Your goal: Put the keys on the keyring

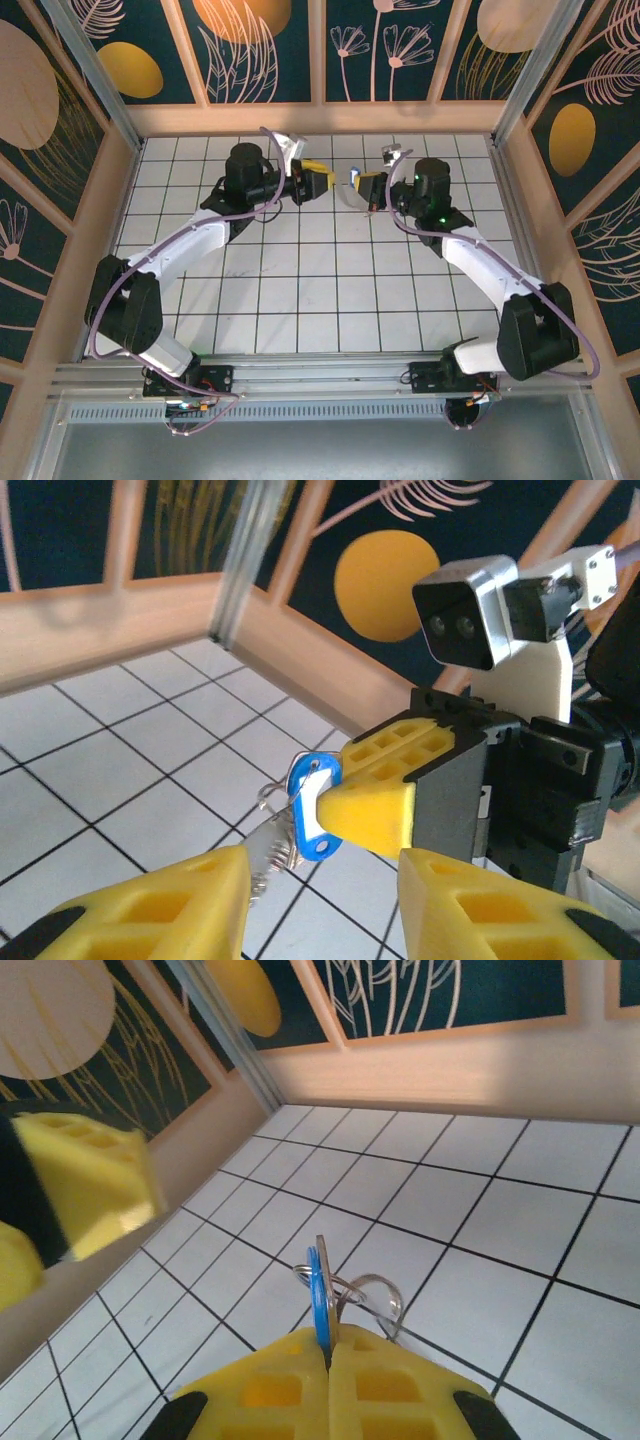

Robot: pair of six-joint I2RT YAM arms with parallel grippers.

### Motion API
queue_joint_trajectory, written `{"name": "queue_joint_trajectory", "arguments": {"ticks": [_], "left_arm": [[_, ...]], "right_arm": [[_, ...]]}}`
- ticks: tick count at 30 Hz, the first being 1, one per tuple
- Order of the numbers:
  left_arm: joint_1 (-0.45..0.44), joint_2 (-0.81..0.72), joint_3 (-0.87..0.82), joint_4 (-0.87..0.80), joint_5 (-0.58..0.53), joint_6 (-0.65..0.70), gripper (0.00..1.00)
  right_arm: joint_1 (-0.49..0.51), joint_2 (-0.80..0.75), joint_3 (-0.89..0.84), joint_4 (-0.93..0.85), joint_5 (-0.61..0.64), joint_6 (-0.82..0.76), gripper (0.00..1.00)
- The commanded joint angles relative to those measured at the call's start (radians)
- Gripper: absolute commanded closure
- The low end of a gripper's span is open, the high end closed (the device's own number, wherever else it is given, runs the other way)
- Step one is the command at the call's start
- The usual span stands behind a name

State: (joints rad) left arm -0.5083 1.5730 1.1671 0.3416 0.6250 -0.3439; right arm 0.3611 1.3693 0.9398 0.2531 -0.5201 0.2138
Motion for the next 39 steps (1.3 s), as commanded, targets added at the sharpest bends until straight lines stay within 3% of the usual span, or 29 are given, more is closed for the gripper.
{"name": "queue_joint_trajectory", "arguments": {"ticks": [1,7,20,39], "left_arm": [[-0.002,-0.057,-0.032,0.068,-0.145,-0.043,0.55],[0.000,-0.094,-0.080,0.060,-0.305,-0.073,0.52],[0.004,-0.142,-0.104,0.019,-0.349,-0.049,0.50],[0.004,-0.137,-0.102,0.018,-0.323,-0.068,0.50]], "right_arm": [[-0.013,0.046,0.053,-0.003,0.005,-0.024,1.00],[-0.019,0.162,0.119,-0.004,0.000,-0.028,1.00],[-0.042,0.426,0.341,-0.052,-0.030,-0.021,1.00],[-0.025,0.311,-0.014,0.121,-0.019,0.058,1.00]]}}
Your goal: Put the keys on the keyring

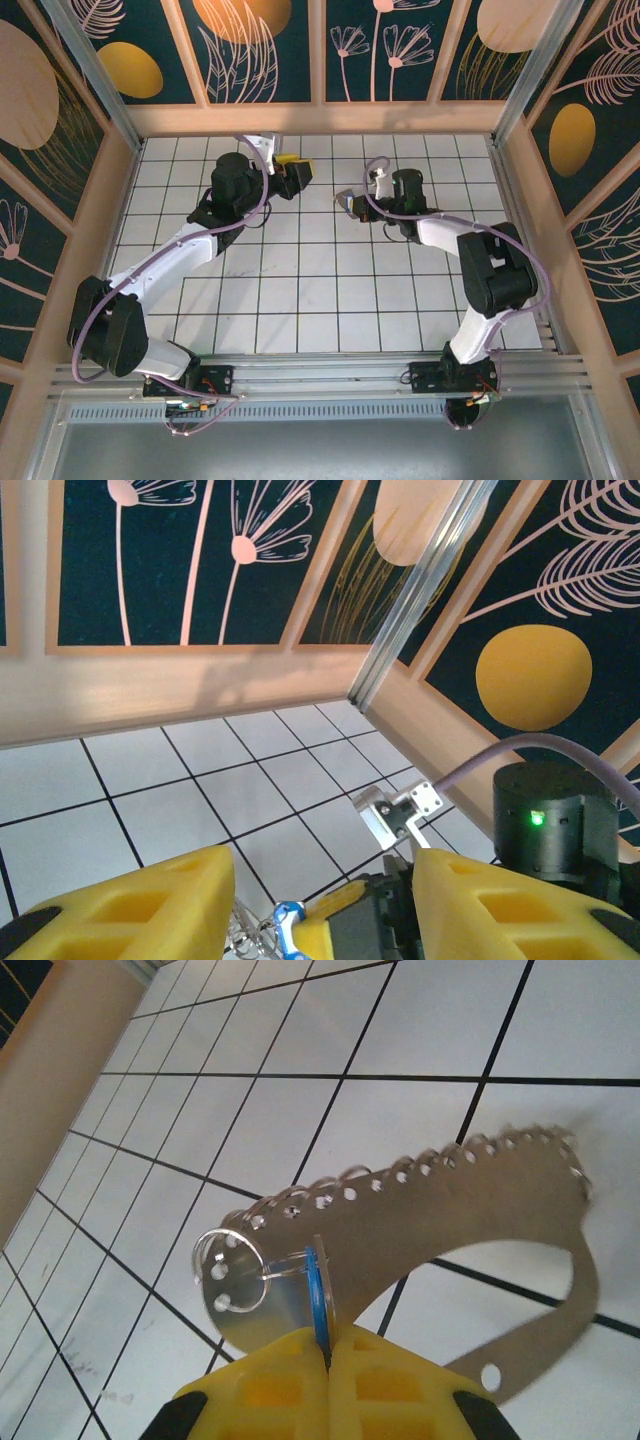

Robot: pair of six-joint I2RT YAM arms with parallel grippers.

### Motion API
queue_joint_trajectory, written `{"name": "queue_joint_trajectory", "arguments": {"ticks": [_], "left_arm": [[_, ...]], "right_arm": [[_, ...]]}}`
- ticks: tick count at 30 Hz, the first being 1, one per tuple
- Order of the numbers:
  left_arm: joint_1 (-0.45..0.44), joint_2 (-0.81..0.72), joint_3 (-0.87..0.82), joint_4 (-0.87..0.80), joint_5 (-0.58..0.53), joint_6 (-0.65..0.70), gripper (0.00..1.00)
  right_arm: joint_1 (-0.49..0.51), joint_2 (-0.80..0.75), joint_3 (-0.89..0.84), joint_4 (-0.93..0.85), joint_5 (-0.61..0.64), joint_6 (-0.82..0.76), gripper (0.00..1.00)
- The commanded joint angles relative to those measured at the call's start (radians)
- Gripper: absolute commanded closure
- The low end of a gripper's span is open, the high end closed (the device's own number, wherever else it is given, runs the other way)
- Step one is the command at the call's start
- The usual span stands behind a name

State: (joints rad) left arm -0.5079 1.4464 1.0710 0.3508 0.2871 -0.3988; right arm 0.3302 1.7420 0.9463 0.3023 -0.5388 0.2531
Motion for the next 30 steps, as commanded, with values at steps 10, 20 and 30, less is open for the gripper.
{"name": "queue_joint_trajectory", "arguments": {"ticks": [10,20,30], "left_arm": [[0.003,0.000,0.000,0.012,0.026,-0.023,0.49],[0.003,0.029,0.014,0.013,0.072,-0.037,0.49],[0.003,0.032,0.007,0.025,0.093,-0.057,0.49]], "right_arm": [[0.004,-0.111,-0.071,0.069,0.005,0.014,1.00],[0.024,-0.100,-0.122,0.079,0.011,0.060,1.00],[0.099,-0.006,-0.129,0.088,0.075,0.145,1.00]]}}
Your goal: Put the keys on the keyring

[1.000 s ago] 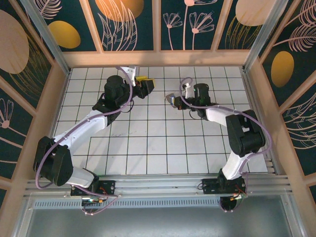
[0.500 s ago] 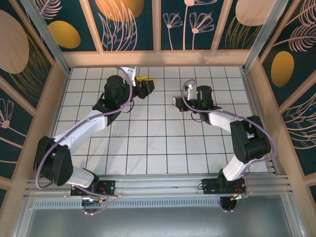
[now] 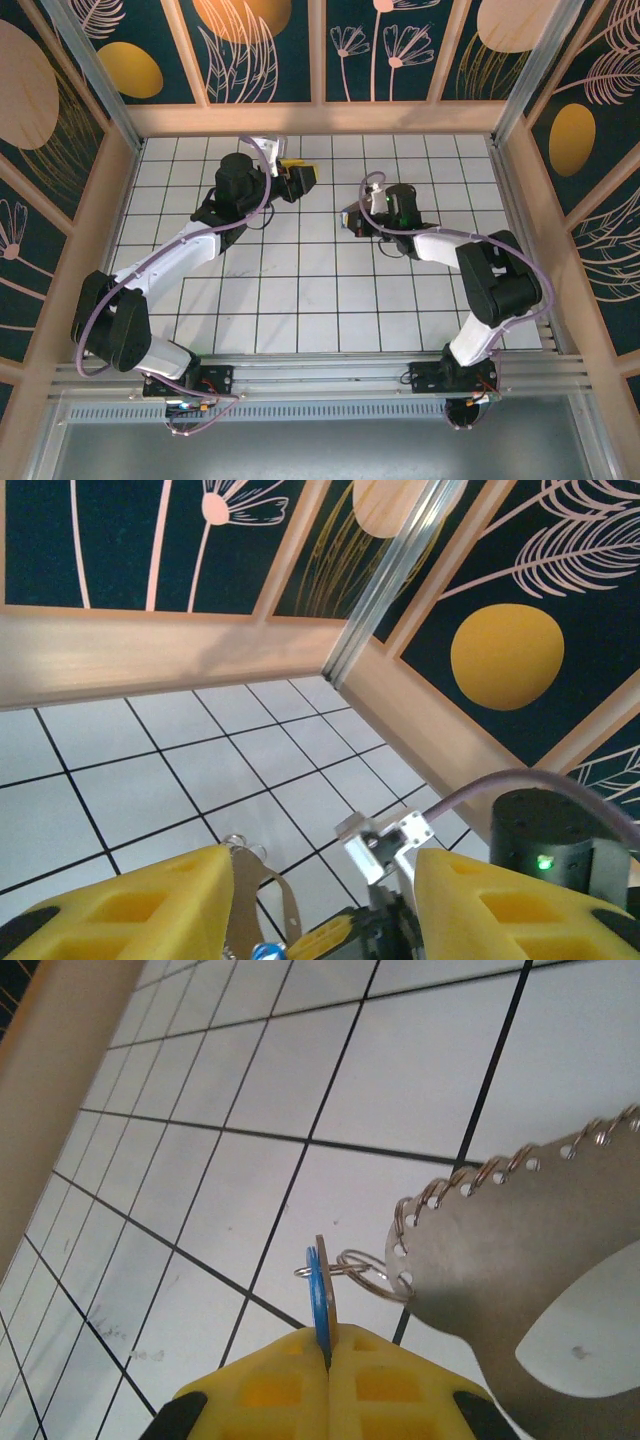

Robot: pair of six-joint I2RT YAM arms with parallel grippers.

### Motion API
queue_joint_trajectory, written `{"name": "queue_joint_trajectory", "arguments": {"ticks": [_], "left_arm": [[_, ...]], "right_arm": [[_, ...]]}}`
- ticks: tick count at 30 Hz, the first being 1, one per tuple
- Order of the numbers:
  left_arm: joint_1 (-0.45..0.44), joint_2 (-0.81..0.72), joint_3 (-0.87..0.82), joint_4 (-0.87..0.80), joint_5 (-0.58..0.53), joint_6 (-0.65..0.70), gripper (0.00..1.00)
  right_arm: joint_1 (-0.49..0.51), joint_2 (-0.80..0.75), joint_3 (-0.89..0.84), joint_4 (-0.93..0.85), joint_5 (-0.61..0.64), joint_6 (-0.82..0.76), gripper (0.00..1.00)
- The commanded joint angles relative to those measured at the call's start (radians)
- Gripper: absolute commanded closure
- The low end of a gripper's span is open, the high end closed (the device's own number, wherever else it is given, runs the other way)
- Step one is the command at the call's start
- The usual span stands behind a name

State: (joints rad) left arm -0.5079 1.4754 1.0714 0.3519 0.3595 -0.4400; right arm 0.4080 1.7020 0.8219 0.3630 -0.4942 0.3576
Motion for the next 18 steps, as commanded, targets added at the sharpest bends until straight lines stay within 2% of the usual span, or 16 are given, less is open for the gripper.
{"name": "queue_joint_trajectory", "arguments": {"ticks": [1,15,18], "left_arm": [[0.003,0.002,0.006,0.024,0.022,-0.017,0.49],[0.003,0.000,0.002,0.034,0.030,-0.028,0.49],[0.003,0.000,0.004,0.036,0.032,-0.030,0.49]], "right_arm": [[0.030,0.046,-0.002,0.027,0.038,0.048,1.00],[0.133,0.153,0.055,-0.013,0.091,0.088,1.00],[0.171,0.155,0.082,-0.032,0.091,0.092,0.79]]}}
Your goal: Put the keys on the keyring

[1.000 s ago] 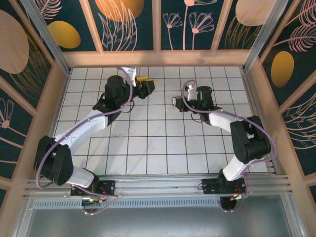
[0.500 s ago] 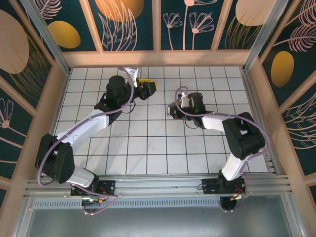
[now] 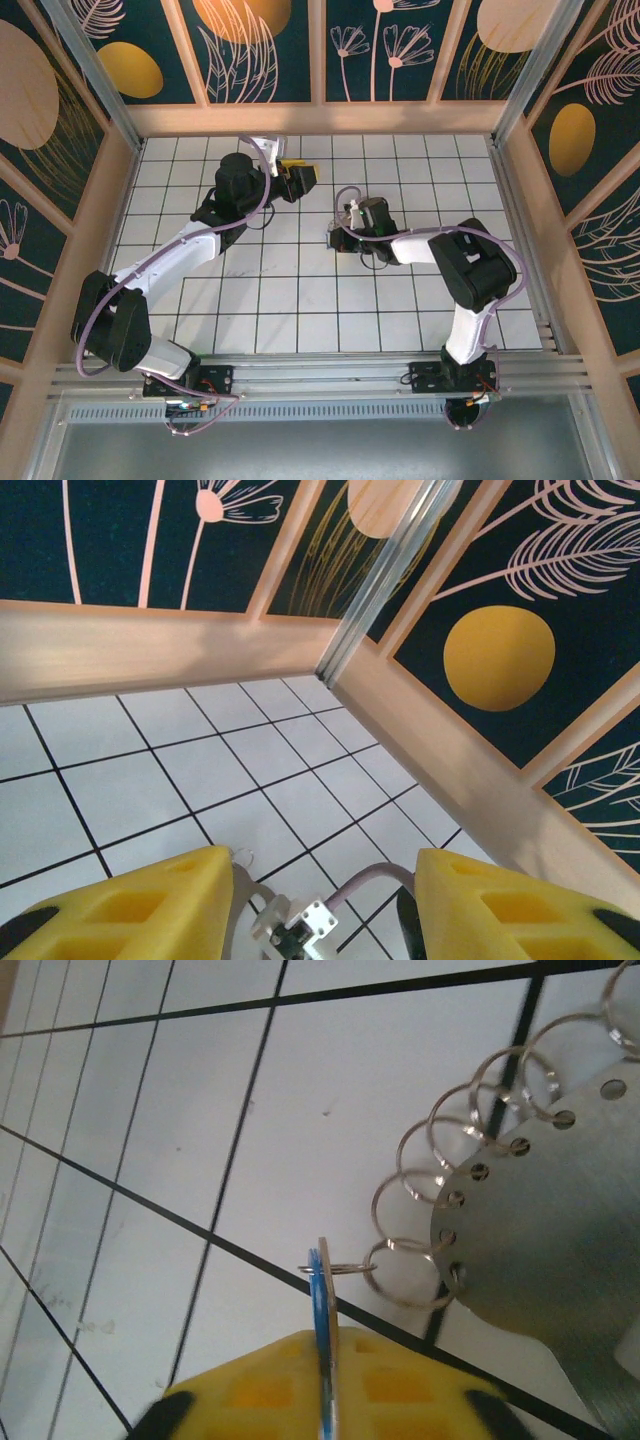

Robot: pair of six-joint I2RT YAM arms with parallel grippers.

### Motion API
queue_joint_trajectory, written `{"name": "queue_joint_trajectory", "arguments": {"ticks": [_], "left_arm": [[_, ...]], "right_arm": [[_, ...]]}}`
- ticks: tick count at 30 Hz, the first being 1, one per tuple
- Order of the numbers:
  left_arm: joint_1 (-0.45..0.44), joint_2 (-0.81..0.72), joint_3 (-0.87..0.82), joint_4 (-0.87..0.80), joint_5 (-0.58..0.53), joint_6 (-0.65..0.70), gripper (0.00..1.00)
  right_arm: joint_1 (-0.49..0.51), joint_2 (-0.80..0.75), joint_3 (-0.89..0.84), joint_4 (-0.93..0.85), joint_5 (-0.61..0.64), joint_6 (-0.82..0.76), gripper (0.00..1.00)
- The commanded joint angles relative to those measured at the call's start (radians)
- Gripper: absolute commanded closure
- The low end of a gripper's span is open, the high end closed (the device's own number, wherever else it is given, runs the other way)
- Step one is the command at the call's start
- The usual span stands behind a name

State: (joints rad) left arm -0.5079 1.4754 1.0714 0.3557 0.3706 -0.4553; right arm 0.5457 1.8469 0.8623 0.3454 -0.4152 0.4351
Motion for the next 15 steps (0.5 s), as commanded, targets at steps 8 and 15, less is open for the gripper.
{"name": "queue_joint_trajectory", "arguments": {"ticks": [8,15], "left_arm": [[0.003,-0.002,0.005,0.039,0.020,-0.017,0.49],[0.003,-0.028,-0.004,0.032,-0.001,-0.007,0.49]], "right_arm": [[0.110,0.000,0.120,-0.030,-0.014,0.004,0.56],[0.064,-0.103,0.063,-0.034,0.014,-0.004,0.46]]}}
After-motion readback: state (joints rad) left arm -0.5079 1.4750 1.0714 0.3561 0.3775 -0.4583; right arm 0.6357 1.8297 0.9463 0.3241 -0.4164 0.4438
